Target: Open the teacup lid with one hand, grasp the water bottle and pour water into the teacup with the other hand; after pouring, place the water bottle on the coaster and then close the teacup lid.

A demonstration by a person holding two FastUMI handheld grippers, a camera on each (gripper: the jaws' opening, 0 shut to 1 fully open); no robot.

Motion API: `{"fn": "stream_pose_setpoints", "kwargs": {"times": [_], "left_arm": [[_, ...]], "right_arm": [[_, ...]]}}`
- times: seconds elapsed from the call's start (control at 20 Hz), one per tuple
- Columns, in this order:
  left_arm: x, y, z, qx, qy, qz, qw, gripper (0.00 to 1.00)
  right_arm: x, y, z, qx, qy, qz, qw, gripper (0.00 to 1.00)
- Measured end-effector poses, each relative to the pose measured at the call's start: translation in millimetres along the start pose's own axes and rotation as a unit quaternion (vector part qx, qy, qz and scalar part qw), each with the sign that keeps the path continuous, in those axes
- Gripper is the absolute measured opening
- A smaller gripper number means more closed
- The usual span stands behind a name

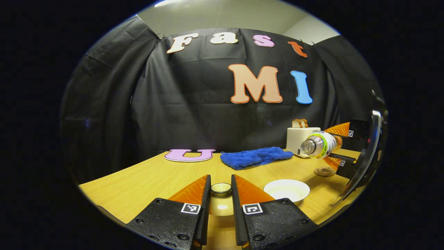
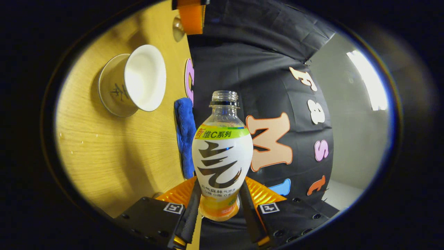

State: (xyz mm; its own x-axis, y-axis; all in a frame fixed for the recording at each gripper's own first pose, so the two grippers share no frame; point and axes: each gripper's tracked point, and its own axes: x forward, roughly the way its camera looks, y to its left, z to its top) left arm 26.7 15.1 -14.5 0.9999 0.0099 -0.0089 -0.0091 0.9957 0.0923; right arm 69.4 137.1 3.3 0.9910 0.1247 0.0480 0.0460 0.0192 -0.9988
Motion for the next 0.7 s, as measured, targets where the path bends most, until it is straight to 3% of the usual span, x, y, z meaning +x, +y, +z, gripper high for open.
{"fn": "stream_pose_setpoints", "kwargs": {"times": [0.7], "left_arm": [[0,0,0,0.0,0.0,0.0,1.0,0.29]], "right_arm": [[-9,3,13,-0.13,-0.028,-0.053,0.99,0.63]]}}
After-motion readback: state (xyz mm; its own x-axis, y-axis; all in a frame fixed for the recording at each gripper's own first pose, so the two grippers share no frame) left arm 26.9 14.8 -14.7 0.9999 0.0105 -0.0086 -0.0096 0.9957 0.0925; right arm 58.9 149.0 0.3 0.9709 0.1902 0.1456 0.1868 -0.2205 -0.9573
